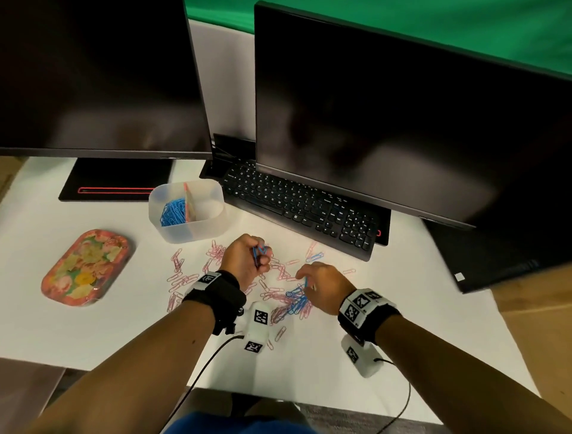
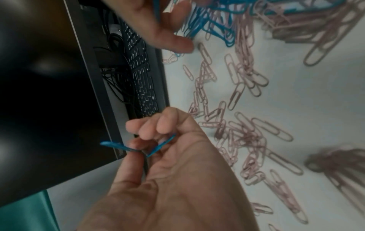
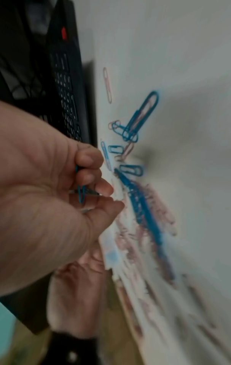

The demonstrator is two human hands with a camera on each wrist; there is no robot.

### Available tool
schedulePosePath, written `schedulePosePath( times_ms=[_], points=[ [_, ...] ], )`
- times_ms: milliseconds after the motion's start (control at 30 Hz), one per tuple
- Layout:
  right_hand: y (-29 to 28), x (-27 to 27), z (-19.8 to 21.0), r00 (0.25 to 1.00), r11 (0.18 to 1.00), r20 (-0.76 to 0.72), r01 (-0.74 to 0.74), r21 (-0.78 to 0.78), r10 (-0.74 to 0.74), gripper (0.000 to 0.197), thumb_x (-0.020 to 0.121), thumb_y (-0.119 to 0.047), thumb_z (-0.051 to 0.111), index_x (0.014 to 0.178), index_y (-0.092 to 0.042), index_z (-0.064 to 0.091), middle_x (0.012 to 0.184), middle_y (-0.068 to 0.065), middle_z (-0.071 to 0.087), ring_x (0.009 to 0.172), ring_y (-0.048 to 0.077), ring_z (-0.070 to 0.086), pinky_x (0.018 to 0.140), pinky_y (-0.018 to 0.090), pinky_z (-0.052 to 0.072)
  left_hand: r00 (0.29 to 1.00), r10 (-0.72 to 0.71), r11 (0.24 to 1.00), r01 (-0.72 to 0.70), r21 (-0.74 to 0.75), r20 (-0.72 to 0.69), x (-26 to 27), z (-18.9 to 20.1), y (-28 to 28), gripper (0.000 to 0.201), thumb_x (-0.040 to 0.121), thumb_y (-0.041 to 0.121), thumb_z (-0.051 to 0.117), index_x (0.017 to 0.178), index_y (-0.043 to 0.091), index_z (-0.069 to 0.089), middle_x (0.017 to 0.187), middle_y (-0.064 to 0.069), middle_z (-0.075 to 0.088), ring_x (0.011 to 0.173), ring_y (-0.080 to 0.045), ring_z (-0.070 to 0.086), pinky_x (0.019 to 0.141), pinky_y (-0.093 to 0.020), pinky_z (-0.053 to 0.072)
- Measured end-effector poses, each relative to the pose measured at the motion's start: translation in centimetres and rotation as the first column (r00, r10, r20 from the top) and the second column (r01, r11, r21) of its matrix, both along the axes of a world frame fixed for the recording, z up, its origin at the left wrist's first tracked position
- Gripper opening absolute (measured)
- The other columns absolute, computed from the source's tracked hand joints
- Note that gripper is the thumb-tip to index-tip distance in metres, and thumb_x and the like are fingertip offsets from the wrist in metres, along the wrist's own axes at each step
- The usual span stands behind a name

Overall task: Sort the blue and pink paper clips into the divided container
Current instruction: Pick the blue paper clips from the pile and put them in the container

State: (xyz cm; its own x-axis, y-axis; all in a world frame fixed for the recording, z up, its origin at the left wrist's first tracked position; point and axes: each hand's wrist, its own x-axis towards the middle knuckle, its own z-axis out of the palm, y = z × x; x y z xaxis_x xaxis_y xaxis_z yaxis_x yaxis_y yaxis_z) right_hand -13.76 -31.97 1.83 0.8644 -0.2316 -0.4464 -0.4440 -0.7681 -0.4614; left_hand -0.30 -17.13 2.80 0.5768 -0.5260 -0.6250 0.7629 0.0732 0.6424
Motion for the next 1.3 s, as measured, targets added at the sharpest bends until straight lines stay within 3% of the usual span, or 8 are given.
schedulePosePath(
  times_ms=[133,333,433,533,867,967,1100,1300],
  points=[
    [0.6,-0.2,-0.8,0.984,0.984,-0.095,-0.155,-0.083,0.147,0.042,0.090,-0.022,0.056,0.131,-0.023,0.052,0.125,0.005,0.050,0.114,0.026,0.055,0.096,0.036,0.047,0.999,0.001,0.999,-0.003,-0.036,-0.043,-0.5,0.0,0.1,0.018,0.078,0.014,0.032,0.066,0.013,0.046,0.062,-0.005,0.045,0.050,-0.017,0.038,0.048,-0.023,0.033],
    [0.7,0.5,-1.3,0.987,0.980,-0.083,-0.150,-0.127,0.141,0.017,0.091,-0.022,0.056,0.105,-0.018,0.064,0.110,0.003,0.053,0.100,0.025,0.058,0.083,0.032,0.049,0.969,-0.224,0.965,0.207,0.159,0.102,-1.2,-0.7,0.2,0.011,0.081,0.017,0.049,0.070,0.015,0.051,0.061,0.000,0.041,0.046,-0.012,0.026,0.045,-0.023,0.022],
    [0.4,0.4,-1.4,0.996,0.994,-0.054,-0.070,-0.083,0.066,0.013,0.089,-0.022,0.058,0.098,-0.018,0.066,0.107,0.004,0.056,0.097,0.023,0.058,0.082,0.032,0.049,0.811,-0.479,0.840,0.314,0.442,0.335,-1.8,-1.2,0.2,0.008,0.084,0.013,0.058,0.077,0.013,0.062,0.066,0.002,0.049,0.050,-0.012,0.040,0.049,-0.021,0.030],
    [-0.1,0.1,-1.2,0.999,1.000,0.030,0.031,-0.005,-0.031,0.015,0.087,-0.021,0.061,0.096,-0.015,0.071,0.093,-0.001,0.058,0.091,0.021,0.060,0.076,0.028,0.047,0.592,-0.663,0.710,0.303,0.635,0.459,-2.3,-2.2,0.3,0.004,0.084,0.017,0.065,0.083,0.019,0.068,0.089,0.006,0.067,0.083,-0.012,0.060,0.073,-0.021,0.042],
    [-1.8,-0.2,0.2,0.937,0.887,0.090,0.285,0.363,-0.338,0.009,0.085,-0.017,0.068,0.089,-0.011,0.074,0.085,0.003,0.071,0.071,0.002,0.060,0.070,0.017,0.047,0.482,-0.696,0.706,0.324,0.630,0.532,-3.1,-2.3,-1.1,0.010,0.087,0.020,0.066,0.089,0.022,0.075,0.100,0.005,0.072,0.095,-0.011,0.063,0.081,-0.016,0.041],
    [-1.7,0.0,0.8,0.873,0.723,0.015,0.394,0.568,-0.487,0.011,0.087,-0.004,0.061,0.085,-0.011,0.068,0.072,0.001,0.061,0.048,0.003,0.044,0.047,0.014,0.034,0.460,-0.709,0.691,0.301,0.657,0.535,-2.9,-2.4,-1.1,0.012,0.086,0.015,0.064,0.087,0.023,0.074,0.097,0.005,0.071,0.092,-0.011,0.063,0.081,-0.018,0.044],
    [-1.6,-0.1,0.9,0.715,0.356,-0.170,0.523,0.774,-0.678,0.020,0.087,0.006,0.050,0.077,-0.008,0.061,0.061,0.005,0.047,0.050,0.015,0.034,0.046,0.021,0.022,0.238,-0.836,0.547,0.304,0.780,0.494,-3.3,-2.5,-1.2,0.016,0.081,0.012,0.061,0.090,0.022,0.071,0.087,0.003,0.068,0.083,-0.015,0.064,0.076,-0.021,0.049],
    [-1.7,-0.8,0.8,0.690,0.286,-0.206,0.527,0.800,-0.694,0.016,0.089,-0.003,0.056,0.075,-0.006,0.063,0.066,0.006,0.052,0.053,0.015,0.037,0.049,0.025,0.022,-0.057,-0.906,0.404,0.189,0.895,0.420,-5.3,-3.3,-1.9,0.014,0.081,0.033,0.065,0.092,0.025,0.067,0.101,0.002,0.062,0.092,-0.019,0.061,0.075,-0.026,0.045]
  ],
)
